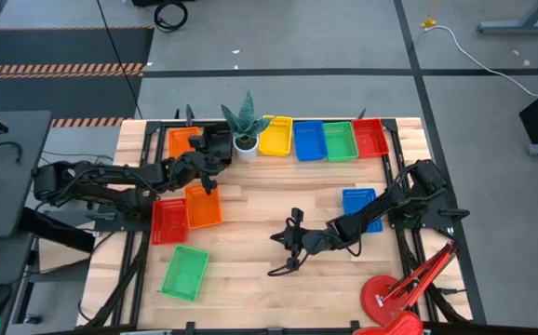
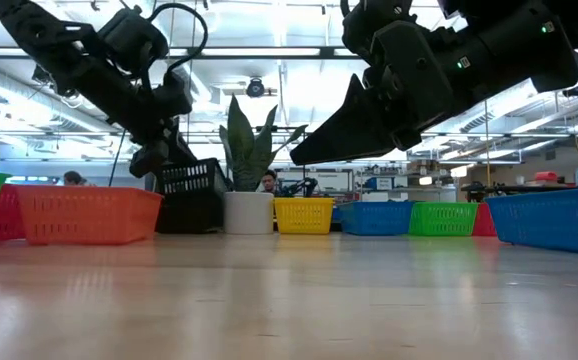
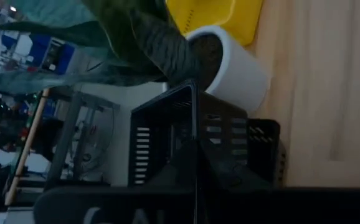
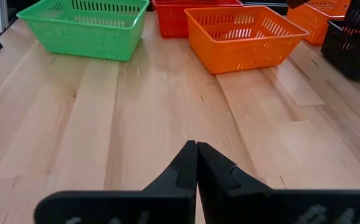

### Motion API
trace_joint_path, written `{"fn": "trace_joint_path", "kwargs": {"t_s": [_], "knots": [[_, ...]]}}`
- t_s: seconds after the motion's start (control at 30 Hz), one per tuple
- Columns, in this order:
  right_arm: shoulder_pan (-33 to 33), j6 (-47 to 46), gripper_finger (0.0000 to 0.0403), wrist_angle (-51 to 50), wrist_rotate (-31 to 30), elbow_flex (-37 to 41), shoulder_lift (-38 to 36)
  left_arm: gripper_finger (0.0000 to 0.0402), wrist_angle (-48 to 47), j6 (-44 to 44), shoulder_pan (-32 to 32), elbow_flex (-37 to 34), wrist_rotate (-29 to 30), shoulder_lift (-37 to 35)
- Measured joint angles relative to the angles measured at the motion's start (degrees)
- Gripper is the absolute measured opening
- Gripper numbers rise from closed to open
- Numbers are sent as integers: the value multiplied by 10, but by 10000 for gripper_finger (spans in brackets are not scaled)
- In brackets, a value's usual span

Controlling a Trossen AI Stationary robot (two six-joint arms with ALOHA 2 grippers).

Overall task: Stack baskets by color
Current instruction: Stack the bottom black bin on the top black bin

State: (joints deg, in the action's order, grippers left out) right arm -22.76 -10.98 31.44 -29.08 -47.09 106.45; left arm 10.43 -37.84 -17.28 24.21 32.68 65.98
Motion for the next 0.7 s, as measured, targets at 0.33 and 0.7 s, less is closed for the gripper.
{"fn": "trace_joint_path", "kwargs": {"t_s": [0.33, 0.7], "knots": [[0, 0, 10, 0, 0, 0, 0, 12, -30, 41, -38, 0, -36, 0], [0, 0, 10, 0, 0, 0, 0, 117, -14, 77, -51, 0, -48, 0]]}}
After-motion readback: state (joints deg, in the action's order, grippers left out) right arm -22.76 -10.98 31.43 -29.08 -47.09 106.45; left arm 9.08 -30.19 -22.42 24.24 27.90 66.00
